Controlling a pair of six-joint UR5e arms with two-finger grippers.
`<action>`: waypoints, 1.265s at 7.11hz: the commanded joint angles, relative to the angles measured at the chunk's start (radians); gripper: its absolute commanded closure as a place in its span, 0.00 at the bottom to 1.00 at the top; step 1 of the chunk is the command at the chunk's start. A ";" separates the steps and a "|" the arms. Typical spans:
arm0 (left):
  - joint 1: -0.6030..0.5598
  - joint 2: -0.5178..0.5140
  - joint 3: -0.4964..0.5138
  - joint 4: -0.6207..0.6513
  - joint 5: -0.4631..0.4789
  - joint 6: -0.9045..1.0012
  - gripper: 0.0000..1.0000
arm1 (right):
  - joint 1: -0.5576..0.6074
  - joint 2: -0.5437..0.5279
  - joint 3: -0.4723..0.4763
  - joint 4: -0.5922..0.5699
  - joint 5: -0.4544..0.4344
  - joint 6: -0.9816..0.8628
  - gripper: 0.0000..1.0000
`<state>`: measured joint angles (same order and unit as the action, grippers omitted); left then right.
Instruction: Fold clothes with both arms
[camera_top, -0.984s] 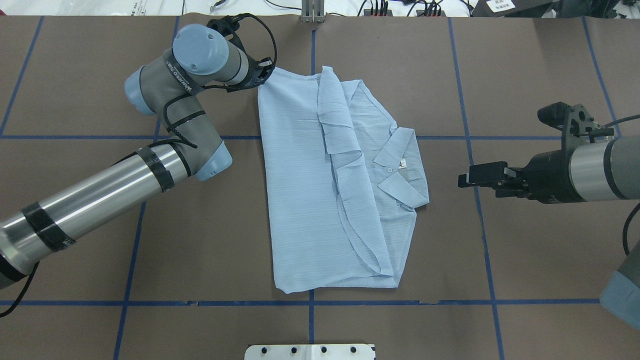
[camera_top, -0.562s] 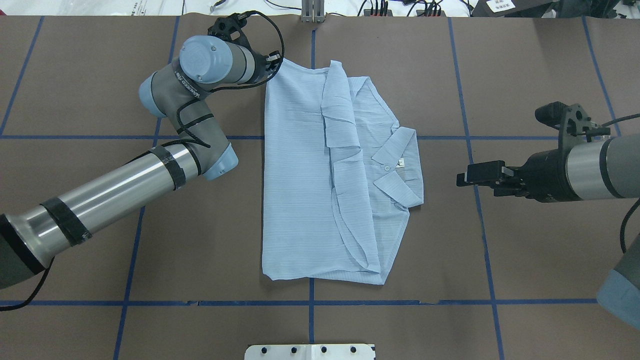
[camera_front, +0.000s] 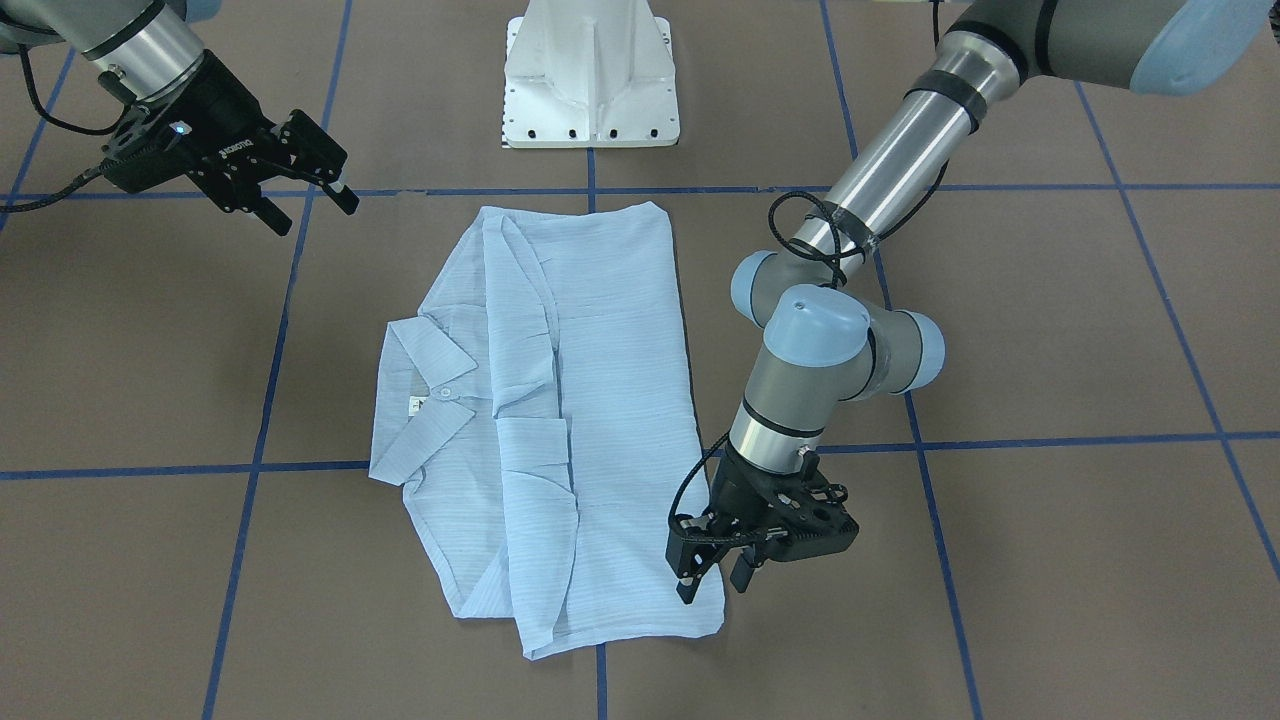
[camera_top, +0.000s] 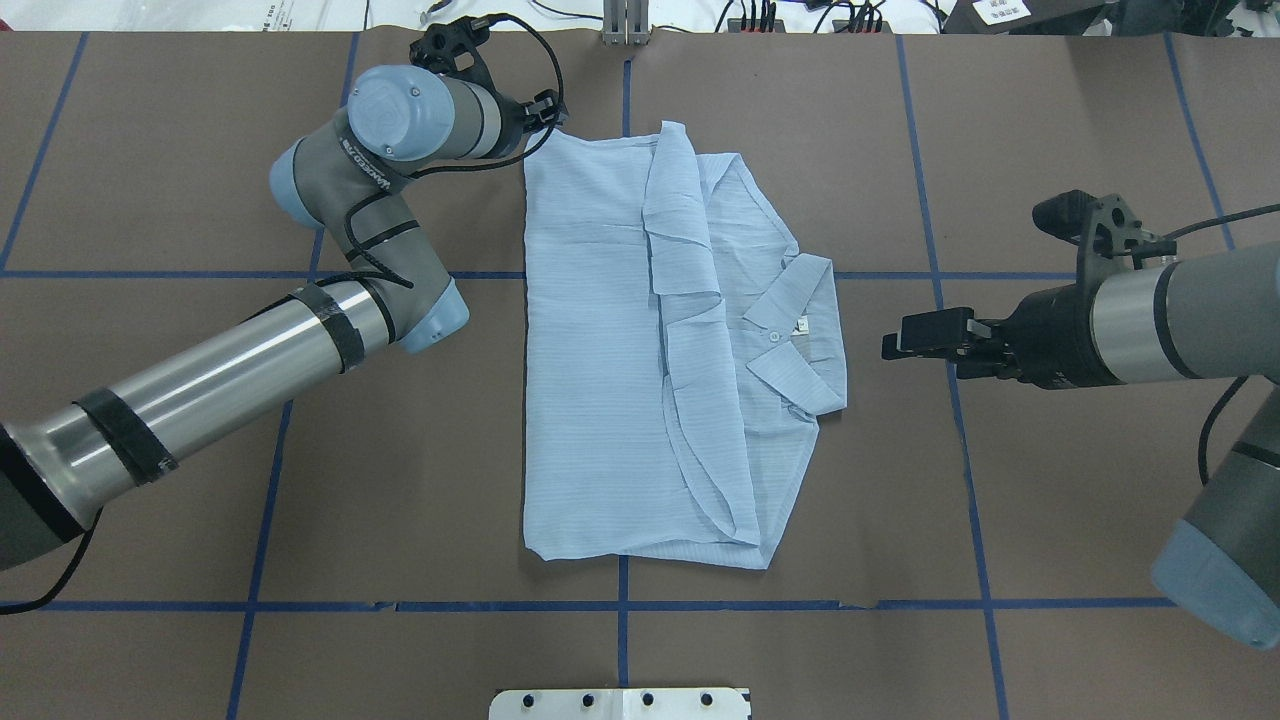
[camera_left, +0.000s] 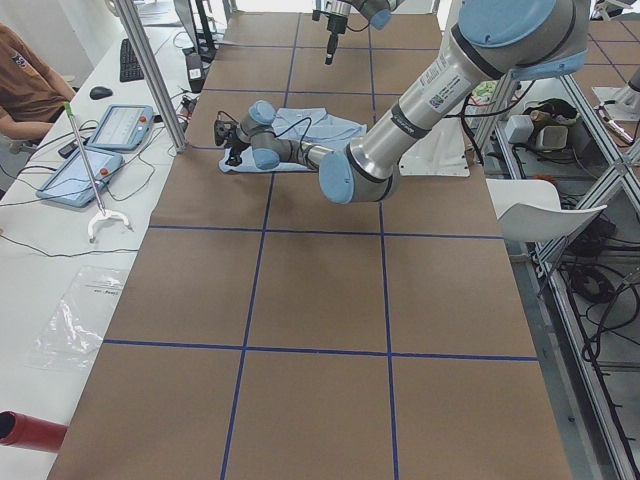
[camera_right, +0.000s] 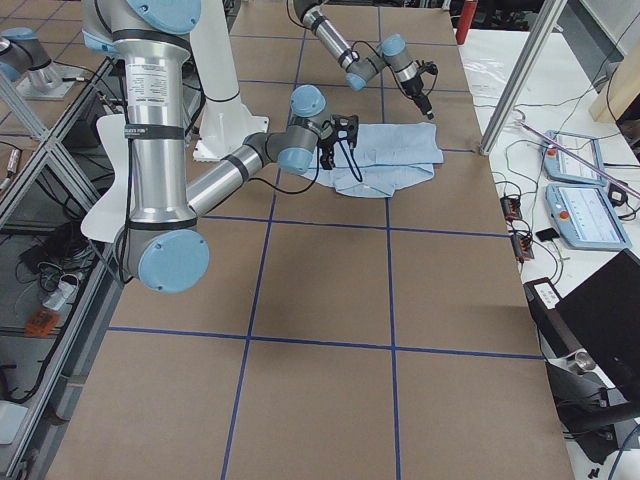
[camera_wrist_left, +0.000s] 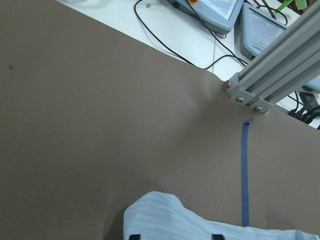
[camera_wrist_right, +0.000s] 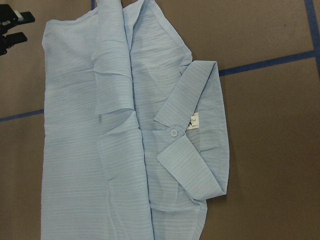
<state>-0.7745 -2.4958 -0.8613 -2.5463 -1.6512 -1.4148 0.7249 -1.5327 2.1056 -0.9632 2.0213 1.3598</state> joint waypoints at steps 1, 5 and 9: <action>-0.054 0.119 -0.136 0.024 -0.117 0.062 0.00 | -0.019 0.046 -0.060 -0.006 -0.003 -0.010 0.00; -0.054 0.375 -0.681 0.394 -0.289 0.073 0.00 | -0.212 0.250 -0.067 -0.366 -0.239 -0.080 0.00; -0.006 0.489 -0.884 0.411 -0.363 0.045 0.00 | -0.398 0.465 -0.255 -0.575 -0.478 -0.189 0.00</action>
<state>-0.7970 -2.0206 -1.7155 -2.1381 -1.9994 -1.3578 0.3691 -1.1027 1.9158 -1.5201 1.6008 1.2194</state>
